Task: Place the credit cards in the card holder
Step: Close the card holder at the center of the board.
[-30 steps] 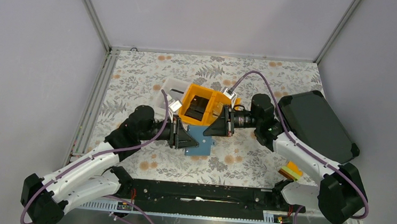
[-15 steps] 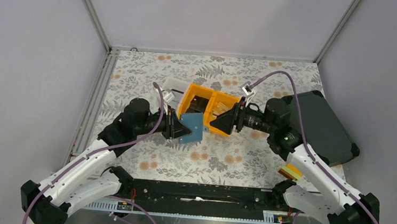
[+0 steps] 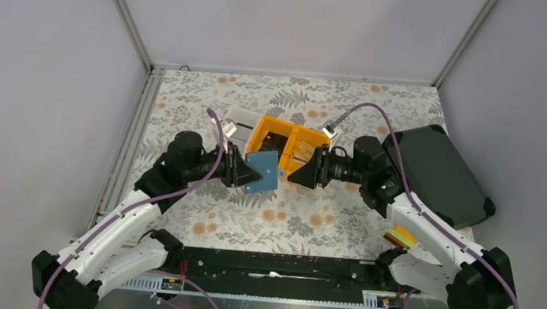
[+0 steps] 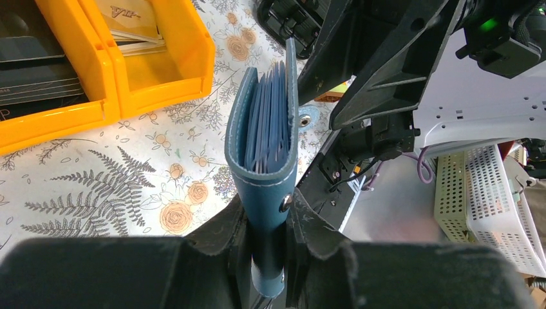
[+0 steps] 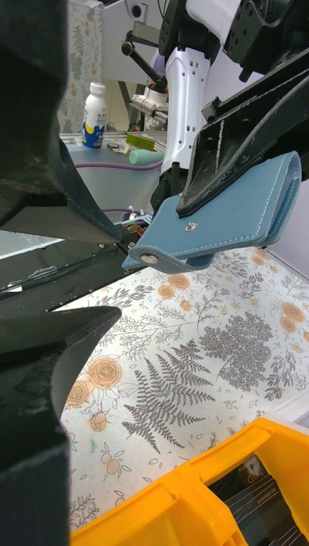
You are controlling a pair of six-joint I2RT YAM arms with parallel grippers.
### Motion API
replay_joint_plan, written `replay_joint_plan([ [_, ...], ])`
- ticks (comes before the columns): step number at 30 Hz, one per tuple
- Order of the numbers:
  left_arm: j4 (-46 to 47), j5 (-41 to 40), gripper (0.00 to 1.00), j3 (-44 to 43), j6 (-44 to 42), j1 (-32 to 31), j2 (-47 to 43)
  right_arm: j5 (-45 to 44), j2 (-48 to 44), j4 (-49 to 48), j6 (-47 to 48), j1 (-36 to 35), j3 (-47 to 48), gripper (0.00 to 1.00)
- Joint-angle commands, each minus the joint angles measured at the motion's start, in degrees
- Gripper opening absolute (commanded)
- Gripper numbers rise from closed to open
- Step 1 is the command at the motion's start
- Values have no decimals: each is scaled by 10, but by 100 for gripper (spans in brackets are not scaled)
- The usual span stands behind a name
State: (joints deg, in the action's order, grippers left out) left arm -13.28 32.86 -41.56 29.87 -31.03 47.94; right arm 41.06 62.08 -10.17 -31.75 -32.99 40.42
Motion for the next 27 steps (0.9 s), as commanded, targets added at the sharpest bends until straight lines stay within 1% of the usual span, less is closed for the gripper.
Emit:
replay_joint_plan([
  [1, 47, 24, 0, -9, 4, 4, 4, 15, 11, -49, -12, -7, 4, 46],
  [5, 48, 26, 0, -8, 4, 4, 6, 18, 23, -76, -21, -18, 9, 41],
  [13, 44, 24, 0, -9, 2, 5, 9, 28, 40, -93, -28, -28, 12, 33],
  [18, 43, 22, 0, -8, 2, 5, 9, 27, 41, -98, -30, -29, 11, 14],
  [22, 38, 13, 0, -8, -1, 5, 7, 28, 37, -94, -27, -29, 10, 2],
  [23, 36, 9, 0, -9, -2, 5, 6, 27, 36, -91, -24, -29, 9, 0],
  [27, 24, -10, 0, -9, -4, 5, 5, 20, 33, -77, -8, -37, 11, 0],
])
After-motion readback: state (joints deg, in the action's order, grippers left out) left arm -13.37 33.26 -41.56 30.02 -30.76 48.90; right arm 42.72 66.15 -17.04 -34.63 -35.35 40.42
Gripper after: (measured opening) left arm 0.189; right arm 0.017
